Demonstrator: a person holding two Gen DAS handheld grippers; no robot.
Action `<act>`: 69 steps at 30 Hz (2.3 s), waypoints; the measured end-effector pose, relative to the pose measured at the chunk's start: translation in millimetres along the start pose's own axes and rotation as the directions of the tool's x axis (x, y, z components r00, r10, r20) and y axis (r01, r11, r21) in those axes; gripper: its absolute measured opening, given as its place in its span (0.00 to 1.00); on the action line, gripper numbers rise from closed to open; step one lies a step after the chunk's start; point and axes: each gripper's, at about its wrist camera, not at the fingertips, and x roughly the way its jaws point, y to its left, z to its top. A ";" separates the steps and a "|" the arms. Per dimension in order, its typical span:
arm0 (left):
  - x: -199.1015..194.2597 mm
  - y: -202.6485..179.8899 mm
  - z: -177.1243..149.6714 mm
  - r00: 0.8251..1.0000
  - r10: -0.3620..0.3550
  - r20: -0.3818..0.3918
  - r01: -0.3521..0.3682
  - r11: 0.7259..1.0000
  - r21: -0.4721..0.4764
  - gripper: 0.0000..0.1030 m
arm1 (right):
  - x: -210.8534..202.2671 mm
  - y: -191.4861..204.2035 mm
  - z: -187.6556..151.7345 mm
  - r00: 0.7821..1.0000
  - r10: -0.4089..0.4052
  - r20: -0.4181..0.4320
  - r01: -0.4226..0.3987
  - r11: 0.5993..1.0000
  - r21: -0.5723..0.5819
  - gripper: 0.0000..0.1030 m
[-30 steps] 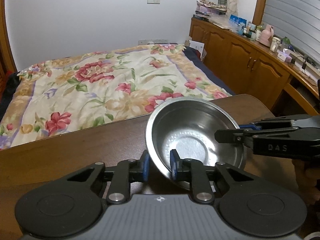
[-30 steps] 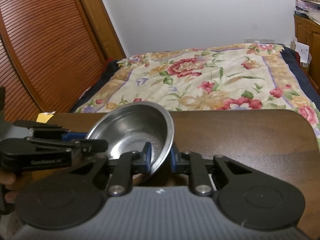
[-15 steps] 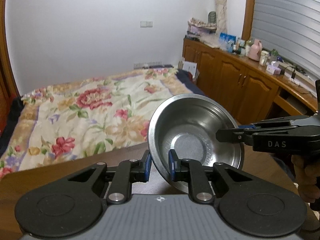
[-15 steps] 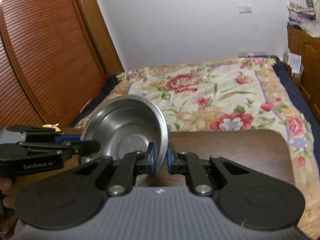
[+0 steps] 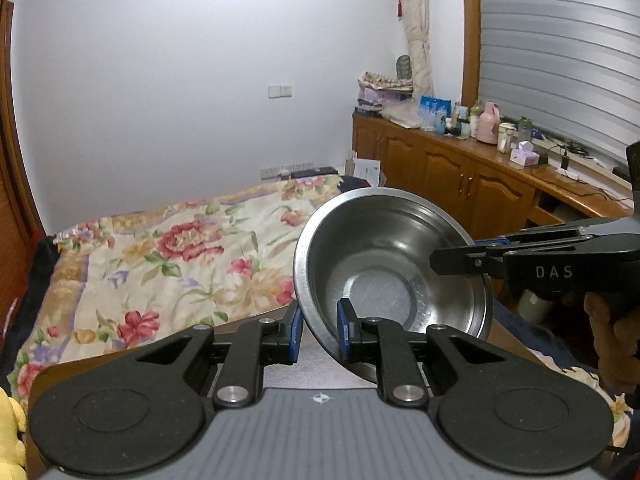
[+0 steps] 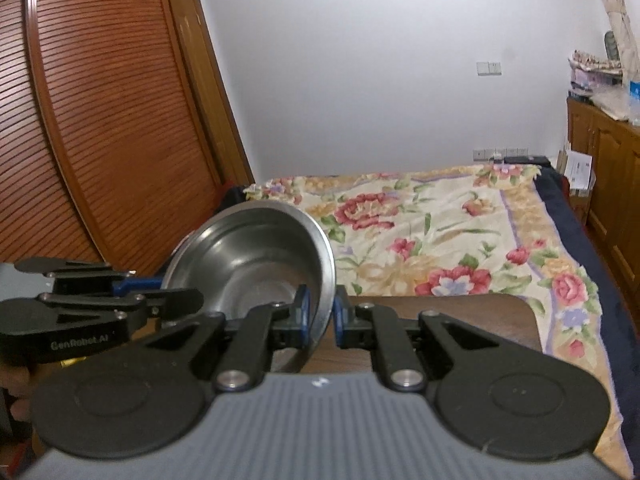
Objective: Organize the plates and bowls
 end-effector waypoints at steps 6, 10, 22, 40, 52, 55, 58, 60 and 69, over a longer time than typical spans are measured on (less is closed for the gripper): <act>-21.9 -9.8 -8.1 1.000 -0.003 0.019 0.003 1.000 0.010 0.19 | -21.2 7.4 -3.4 1.000 0.003 0.025 -0.003 1.000 -0.023 0.13; -31.4 -16.0 -19.0 1.000 -0.011 0.015 0.011 1.000 0.010 0.20 | -30.2 10.9 -9.5 1.000 -0.001 0.020 0.001 0.999 -0.034 0.13; -54.2 -34.2 -51.3 0.999 -0.047 0.007 0.047 0.999 -0.001 0.20 | -50.0 13.0 -39.5 1.000 0.001 -0.014 -0.001 0.999 -0.042 0.13; -52.9 -51.4 -119.4 0.995 -0.071 -0.069 0.069 0.997 -0.036 0.20 | -59.1 11.5 -97.8 0.996 0.035 -0.083 -0.032 0.999 0.031 0.13; -55.9 -57.2 -139.7 0.991 -0.069 -0.113 0.066 0.997 -0.032 0.20 | -61.6 22.1 -121.3 0.996 0.021 -0.084 -0.020 1.000 0.011 0.13; -56.3 -56.9 -145.8 0.990 -0.068 -0.121 0.064 0.997 -0.038 0.20 | -63.7 24.6 -125.4 0.997 0.013 -0.079 -0.013 1.000 -0.009 0.13; -55.3 -55.7 -151.5 0.989 -0.069 -0.131 0.062 0.997 -0.052 0.20 | -62.6 25.2 -129.2 0.997 0.009 -0.080 -0.011 1.000 -0.017 0.13; -54.1 -55.8 -153.2 0.989 -0.070 -0.132 0.062 0.996 -0.058 0.20 | -61.1 25.3 -132.1 0.996 0.010 -0.085 -0.012 1.000 -0.019 0.13; -47.6 -57.6 -155.7 0.988 -0.064 -0.138 0.057 0.997 -0.052 0.20 | -55.2 27.1 -142.7 0.996 -0.031 -0.085 0.025 0.997 -0.075 0.14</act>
